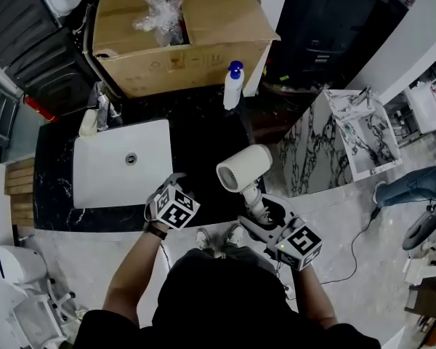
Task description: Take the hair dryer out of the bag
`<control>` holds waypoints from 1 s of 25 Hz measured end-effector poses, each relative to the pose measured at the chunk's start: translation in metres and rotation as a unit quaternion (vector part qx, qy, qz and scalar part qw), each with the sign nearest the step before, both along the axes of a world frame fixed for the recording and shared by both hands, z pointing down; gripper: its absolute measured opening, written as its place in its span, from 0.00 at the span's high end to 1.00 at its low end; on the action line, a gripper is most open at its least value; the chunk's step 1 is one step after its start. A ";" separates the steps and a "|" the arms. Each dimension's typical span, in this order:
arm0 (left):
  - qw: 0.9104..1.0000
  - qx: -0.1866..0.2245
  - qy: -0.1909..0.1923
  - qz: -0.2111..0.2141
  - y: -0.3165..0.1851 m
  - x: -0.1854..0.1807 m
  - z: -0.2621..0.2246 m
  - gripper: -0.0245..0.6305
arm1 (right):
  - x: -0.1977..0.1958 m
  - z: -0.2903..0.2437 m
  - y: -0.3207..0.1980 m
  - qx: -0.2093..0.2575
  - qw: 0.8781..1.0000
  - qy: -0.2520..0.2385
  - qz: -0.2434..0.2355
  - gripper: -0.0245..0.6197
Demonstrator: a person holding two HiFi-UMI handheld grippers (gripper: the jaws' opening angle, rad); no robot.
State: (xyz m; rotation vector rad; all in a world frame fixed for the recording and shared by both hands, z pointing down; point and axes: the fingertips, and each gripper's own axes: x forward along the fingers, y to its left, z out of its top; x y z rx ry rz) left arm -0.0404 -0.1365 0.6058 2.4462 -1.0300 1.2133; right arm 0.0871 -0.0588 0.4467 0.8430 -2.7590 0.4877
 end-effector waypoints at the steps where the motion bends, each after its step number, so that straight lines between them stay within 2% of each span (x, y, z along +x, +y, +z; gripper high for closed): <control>1: 1.000 -0.007 0.004 -0.001 0.005 -0.001 0.004 0.89 | 0.000 -0.002 -0.002 -0.001 1.000 -0.003 0.001 0.56; 3: 0.999 -0.013 0.029 -0.006 0.012 -0.002 0.007 0.58 | -0.002 -0.005 -0.006 0.001 1.000 -0.009 0.002 0.56; 4: 0.999 -0.011 0.043 -0.009 0.016 -0.003 0.005 0.52 | -0.003 -0.007 -0.008 0.003 1.000 -0.012 0.001 0.56; 10: 0.993 0.027 0.115 -0.009 0.041 -0.016 -0.027 0.47 | -0.007 -0.016 -0.017 0.014 1.000 -0.020 0.003 0.56; 13: 0.985 0.055 0.164 -0.022 0.051 -0.025 -0.050 0.47 | -0.007 -0.022 -0.022 0.021 1.000 -0.017 0.008 0.56; 15: 0.979 0.085 0.184 -0.034 0.054 -0.032 -0.067 0.47 | -0.005 -0.024 -0.027 0.028 0.999 -0.018 0.014 0.56; 16: 0.977 0.101 0.182 -0.047 0.055 -0.038 -0.075 0.49 | -0.004 -0.025 -0.029 0.029 0.999 -0.022 0.018 0.56; 18: 0.975 0.127 0.157 -0.093 0.052 -0.052 -0.082 0.80 | -0.003 -0.027 -0.034 0.027 0.999 -0.033 0.027 0.56; 19: 0.972 0.139 0.148 -0.118 0.048 -0.058 -0.085 0.90 | -0.003 -0.028 -0.037 0.026 0.999 -0.037 0.031 0.56; 22: 0.955 0.178 0.157 -0.177 0.035 -0.065 -0.101 0.93 | -0.004 -0.028 -0.045 0.026 0.998 -0.040 0.035 0.56; 25: 0.937 0.226 0.173 -0.203 0.028 -0.074 -0.131 0.93 | -0.009 -0.031 -0.048 0.032 0.998 -0.042 0.031 0.56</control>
